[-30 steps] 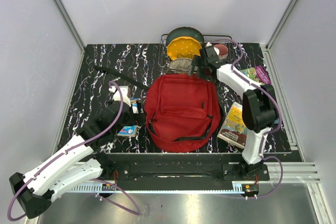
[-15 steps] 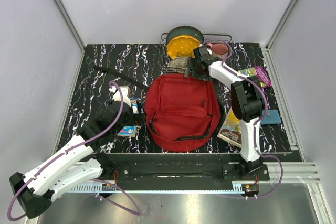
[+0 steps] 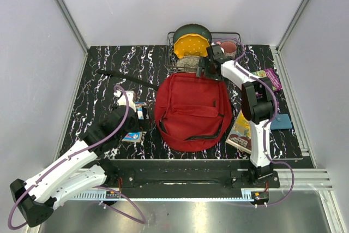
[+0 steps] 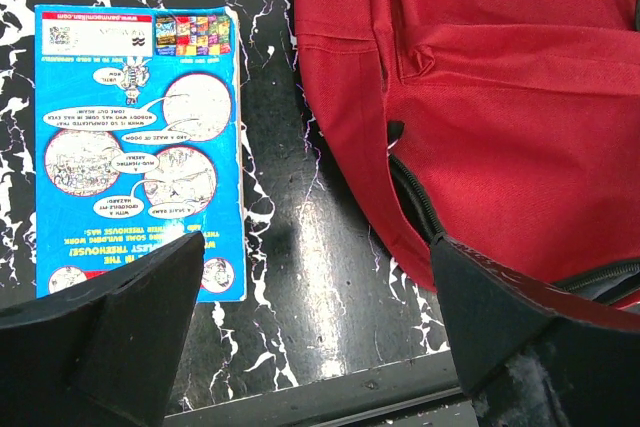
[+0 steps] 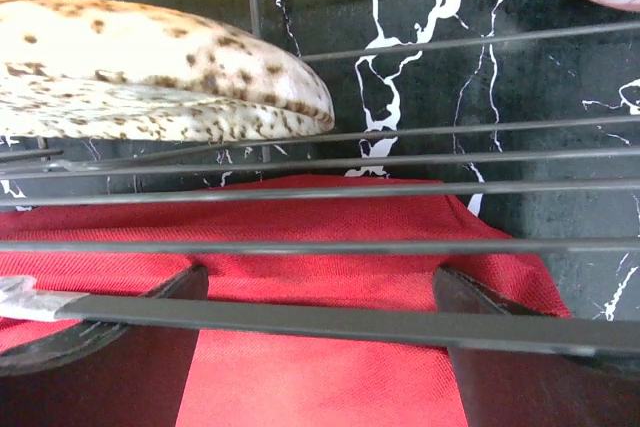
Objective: Pack the student bag
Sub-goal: Move the student bag to the center of the board.
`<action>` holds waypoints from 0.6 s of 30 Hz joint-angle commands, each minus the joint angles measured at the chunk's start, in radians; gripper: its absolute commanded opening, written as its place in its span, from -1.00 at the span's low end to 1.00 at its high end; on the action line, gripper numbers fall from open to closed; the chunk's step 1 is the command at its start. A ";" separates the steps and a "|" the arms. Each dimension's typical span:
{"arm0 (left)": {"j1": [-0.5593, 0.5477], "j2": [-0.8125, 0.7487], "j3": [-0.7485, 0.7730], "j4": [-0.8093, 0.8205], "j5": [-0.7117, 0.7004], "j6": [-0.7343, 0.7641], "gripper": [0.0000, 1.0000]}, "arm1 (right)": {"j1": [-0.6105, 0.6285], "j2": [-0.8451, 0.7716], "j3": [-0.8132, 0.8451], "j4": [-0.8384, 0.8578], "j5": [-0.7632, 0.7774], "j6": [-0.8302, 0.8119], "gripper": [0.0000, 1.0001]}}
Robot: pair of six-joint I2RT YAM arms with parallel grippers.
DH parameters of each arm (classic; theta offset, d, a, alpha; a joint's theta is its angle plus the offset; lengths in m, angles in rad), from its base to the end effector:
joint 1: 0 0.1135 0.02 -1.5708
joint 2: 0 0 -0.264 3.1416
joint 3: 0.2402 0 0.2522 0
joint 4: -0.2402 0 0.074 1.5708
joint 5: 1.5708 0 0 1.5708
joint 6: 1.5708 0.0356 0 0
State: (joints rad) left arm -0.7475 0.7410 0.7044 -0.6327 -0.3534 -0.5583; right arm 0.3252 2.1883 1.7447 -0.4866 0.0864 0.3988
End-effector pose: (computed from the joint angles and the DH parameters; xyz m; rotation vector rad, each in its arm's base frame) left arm 0.1231 -0.0973 0.2761 0.0186 2.2122 -0.3354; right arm 0.4608 0.1521 0.1900 0.1281 2.5033 0.1931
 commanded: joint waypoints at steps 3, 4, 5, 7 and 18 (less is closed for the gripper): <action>0.004 -0.008 0.007 0.013 0.007 -0.008 0.98 | -0.035 0.064 0.130 0.039 0.010 -0.035 0.99; 0.004 -0.008 0.006 0.013 0.008 -0.009 0.98 | -0.037 0.071 0.137 0.033 0.007 -0.037 0.99; 0.004 -0.006 0.009 0.014 0.010 -0.009 0.98 | -0.038 0.076 0.145 0.023 0.018 -0.037 1.00; 0.004 -0.008 0.012 0.013 0.014 -0.009 0.98 | -0.041 0.083 0.154 0.023 0.009 -0.035 0.99; 0.004 0.064 0.099 0.148 0.180 0.201 0.98 | -0.041 -0.250 -0.111 0.089 -0.227 -0.037 0.99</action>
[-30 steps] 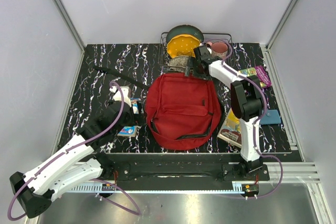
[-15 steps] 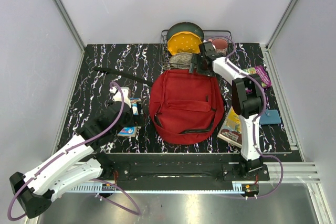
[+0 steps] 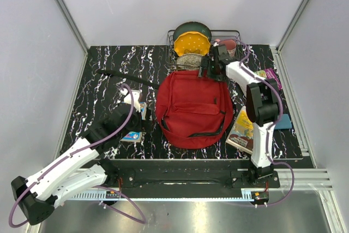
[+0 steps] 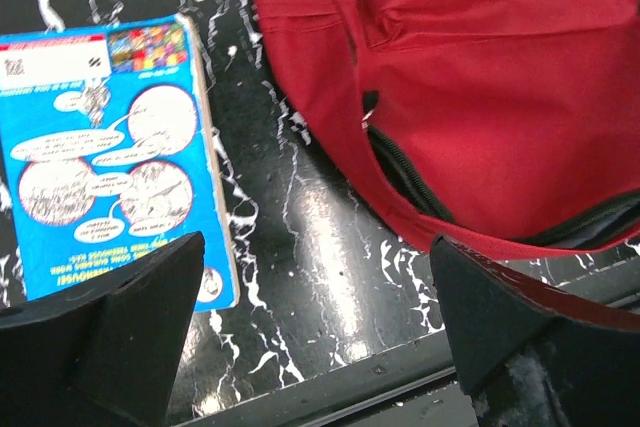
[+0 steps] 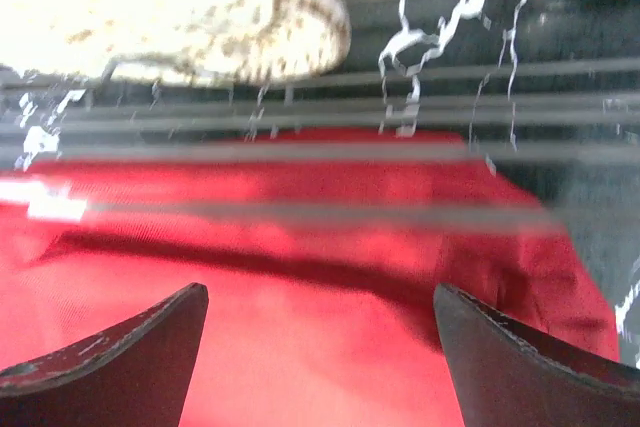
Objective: Pack the student bag
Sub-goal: Move the student bag to the center of the board, then adjust the student bag at the center of the board.
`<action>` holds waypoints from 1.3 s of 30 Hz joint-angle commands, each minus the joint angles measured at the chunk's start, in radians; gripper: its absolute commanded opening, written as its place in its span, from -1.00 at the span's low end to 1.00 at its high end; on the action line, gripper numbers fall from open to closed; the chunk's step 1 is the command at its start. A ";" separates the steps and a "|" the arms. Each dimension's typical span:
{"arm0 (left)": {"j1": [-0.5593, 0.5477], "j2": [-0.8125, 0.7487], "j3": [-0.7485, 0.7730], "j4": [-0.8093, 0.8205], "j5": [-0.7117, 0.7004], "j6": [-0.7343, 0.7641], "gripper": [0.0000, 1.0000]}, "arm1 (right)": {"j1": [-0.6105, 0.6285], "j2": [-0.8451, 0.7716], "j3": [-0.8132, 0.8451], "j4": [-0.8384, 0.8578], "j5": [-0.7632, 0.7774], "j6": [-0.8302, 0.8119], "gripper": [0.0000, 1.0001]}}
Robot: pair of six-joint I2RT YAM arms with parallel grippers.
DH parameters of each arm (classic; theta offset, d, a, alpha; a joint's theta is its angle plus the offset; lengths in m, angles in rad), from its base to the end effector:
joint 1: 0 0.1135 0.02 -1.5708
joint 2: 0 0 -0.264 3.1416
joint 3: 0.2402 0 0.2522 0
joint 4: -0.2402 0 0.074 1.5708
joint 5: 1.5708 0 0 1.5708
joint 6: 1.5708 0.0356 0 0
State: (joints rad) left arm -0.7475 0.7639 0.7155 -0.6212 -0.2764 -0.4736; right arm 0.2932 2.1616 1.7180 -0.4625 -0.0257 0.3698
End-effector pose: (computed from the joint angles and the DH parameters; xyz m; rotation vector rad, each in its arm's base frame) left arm 0.1253 -0.1029 0.2770 0.1558 2.2298 -0.3644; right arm 0.4608 0.1401 0.1955 0.0848 2.5020 0.3116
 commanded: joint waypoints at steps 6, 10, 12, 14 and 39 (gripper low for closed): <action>-0.067 0.234 0.223 0.245 0.192 0.290 0.98 | -0.009 -0.480 -0.286 0.076 -0.125 0.026 0.99; -0.108 0.372 0.315 0.265 0.347 0.381 0.98 | -0.009 -0.687 -0.448 0.070 0.001 0.078 0.99; -0.133 0.455 0.364 0.271 0.433 0.407 0.98 | -0.009 -0.817 -0.543 0.039 0.061 0.115 0.99; -0.153 0.508 0.407 0.272 0.495 0.430 0.98 | -0.009 -0.899 -0.627 -0.010 0.131 0.153 0.99; -0.271 0.885 0.513 0.276 0.574 0.457 0.19 | -0.012 -1.437 -0.997 -0.369 0.198 0.468 0.99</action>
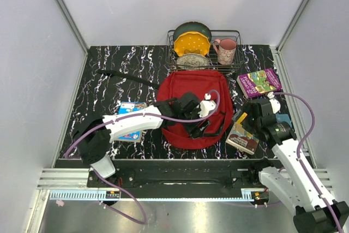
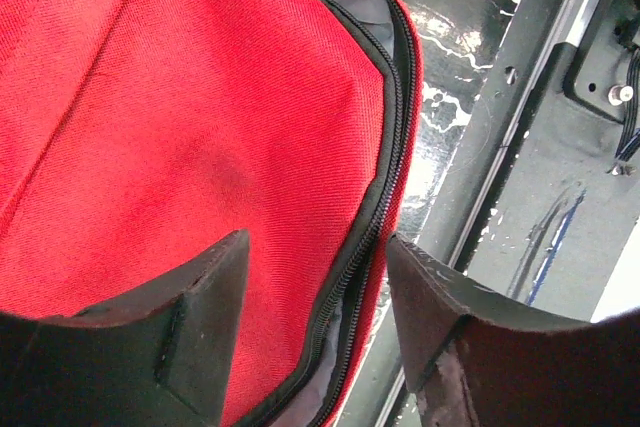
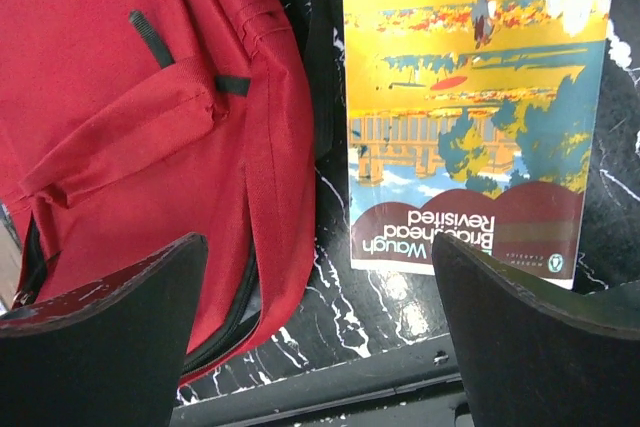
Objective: Pack the student bag
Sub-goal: Adjust the student bag at the center of the board.
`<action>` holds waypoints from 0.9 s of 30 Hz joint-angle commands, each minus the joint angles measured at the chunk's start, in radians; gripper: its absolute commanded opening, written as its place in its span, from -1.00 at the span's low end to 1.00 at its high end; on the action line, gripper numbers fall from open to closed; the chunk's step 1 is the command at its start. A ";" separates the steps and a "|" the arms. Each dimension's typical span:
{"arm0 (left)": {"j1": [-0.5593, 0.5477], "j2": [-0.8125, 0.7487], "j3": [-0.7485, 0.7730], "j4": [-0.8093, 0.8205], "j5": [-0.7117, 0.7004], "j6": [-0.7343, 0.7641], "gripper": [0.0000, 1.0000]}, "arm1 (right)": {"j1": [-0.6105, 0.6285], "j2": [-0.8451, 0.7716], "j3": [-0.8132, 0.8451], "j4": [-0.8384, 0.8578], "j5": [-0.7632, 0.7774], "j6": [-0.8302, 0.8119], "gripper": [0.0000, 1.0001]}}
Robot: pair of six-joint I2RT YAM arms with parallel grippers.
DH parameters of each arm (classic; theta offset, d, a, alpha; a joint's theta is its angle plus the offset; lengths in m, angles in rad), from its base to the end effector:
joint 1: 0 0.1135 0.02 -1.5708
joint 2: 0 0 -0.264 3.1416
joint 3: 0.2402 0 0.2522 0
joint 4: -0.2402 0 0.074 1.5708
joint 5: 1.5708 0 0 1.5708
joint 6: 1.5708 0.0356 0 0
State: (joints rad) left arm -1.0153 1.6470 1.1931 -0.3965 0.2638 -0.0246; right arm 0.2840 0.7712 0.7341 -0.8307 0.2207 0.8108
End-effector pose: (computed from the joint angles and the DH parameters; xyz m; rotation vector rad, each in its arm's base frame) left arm 0.1809 -0.3091 0.2418 1.3171 2.1711 -0.7666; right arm 0.1443 0.0340 0.2654 0.7256 2.3126 0.2331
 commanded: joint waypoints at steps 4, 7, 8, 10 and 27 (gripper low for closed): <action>-0.005 0.020 0.046 0.048 0.045 0.008 -0.34 | -0.002 -0.084 -0.044 -0.001 -0.109 0.044 0.99; -0.002 0.028 0.052 0.048 0.048 0.003 -0.72 | -0.003 -0.104 -0.084 0.007 -0.162 0.051 0.99; -0.002 0.033 0.054 0.047 0.049 0.003 -0.77 | -0.005 -0.110 -0.093 0.010 -0.173 0.059 0.99; -0.002 0.034 0.059 0.039 0.049 0.002 -1.00 | -0.003 -0.116 -0.114 0.013 -0.204 0.065 0.98; 0.069 -0.188 0.082 0.015 -0.114 -0.094 -1.00 | -0.003 -0.036 -0.237 0.248 -0.405 0.176 0.96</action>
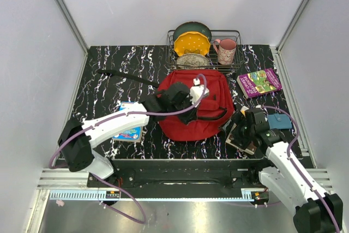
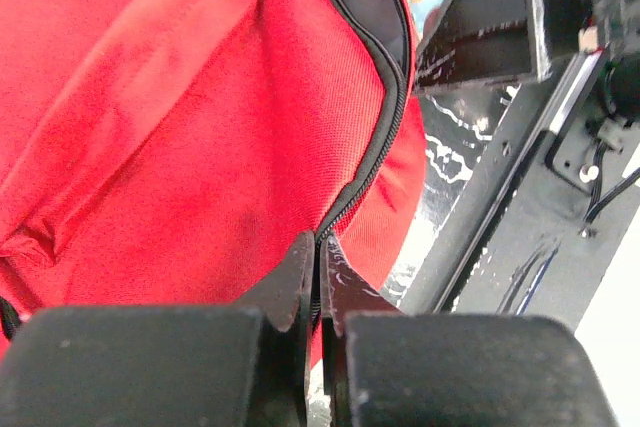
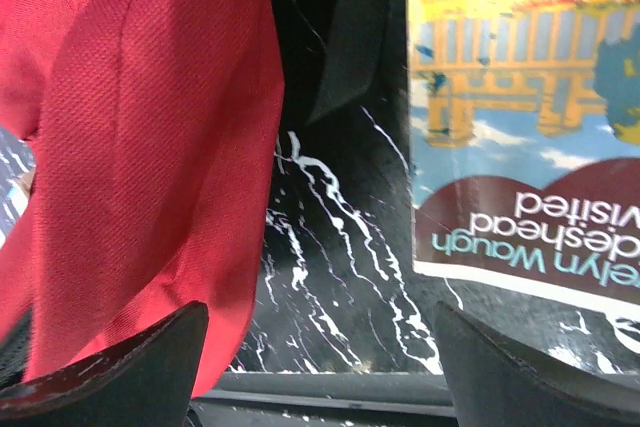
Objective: Pack the student bag
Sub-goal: Adjust the student bag at the center of the board.
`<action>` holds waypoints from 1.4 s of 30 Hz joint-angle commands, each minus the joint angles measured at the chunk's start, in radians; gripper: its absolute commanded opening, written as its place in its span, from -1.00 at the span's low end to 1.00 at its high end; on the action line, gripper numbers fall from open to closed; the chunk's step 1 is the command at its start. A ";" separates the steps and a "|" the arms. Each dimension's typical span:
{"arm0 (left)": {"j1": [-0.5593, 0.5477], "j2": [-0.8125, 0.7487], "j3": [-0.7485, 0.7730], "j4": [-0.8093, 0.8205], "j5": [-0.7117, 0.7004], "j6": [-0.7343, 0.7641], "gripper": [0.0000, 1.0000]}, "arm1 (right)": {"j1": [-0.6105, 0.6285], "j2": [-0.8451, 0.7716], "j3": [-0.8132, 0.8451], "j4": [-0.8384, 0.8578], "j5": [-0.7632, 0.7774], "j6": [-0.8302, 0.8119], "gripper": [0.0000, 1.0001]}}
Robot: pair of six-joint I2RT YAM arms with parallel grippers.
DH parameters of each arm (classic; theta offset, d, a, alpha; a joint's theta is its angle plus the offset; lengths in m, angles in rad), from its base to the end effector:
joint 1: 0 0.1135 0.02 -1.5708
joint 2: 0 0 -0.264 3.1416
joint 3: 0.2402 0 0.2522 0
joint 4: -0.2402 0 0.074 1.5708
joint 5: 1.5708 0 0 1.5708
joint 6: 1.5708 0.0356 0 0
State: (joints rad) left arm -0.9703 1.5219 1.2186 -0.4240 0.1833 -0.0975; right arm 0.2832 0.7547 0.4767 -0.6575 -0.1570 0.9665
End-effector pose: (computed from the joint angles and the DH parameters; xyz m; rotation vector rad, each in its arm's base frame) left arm 0.1869 -0.2844 0.2888 1.1049 2.1347 -0.7384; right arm 0.1372 0.0457 0.1970 0.8185 2.5052 0.6748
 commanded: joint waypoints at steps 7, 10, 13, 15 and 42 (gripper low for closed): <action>0.038 -0.025 0.073 0.039 0.094 -0.048 -1.00 | -0.003 -0.071 -0.018 0.110 -0.099 0.046 0.96; 0.036 0.009 0.091 0.044 0.168 -0.057 -0.99 | -0.003 -0.089 -0.032 0.118 -0.119 0.073 0.96; 0.036 0.043 0.111 0.030 0.211 -0.056 -0.95 | -0.003 -0.117 -0.044 0.110 -0.090 0.084 0.96; 0.038 0.057 0.116 0.021 0.220 -0.048 -0.94 | -0.003 -0.132 -0.052 0.113 -0.085 0.087 0.96; 0.036 0.114 0.145 -0.012 0.023 -0.037 -1.00 | -0.003 -0.146 -0.061 0.012 -0.027 0.087 0.97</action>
State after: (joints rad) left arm -0.9356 1.7180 1.3052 -0.4706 0.3641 -0.1219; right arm 0.2829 0.6170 0.3985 -0.6022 -0.2184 1.0447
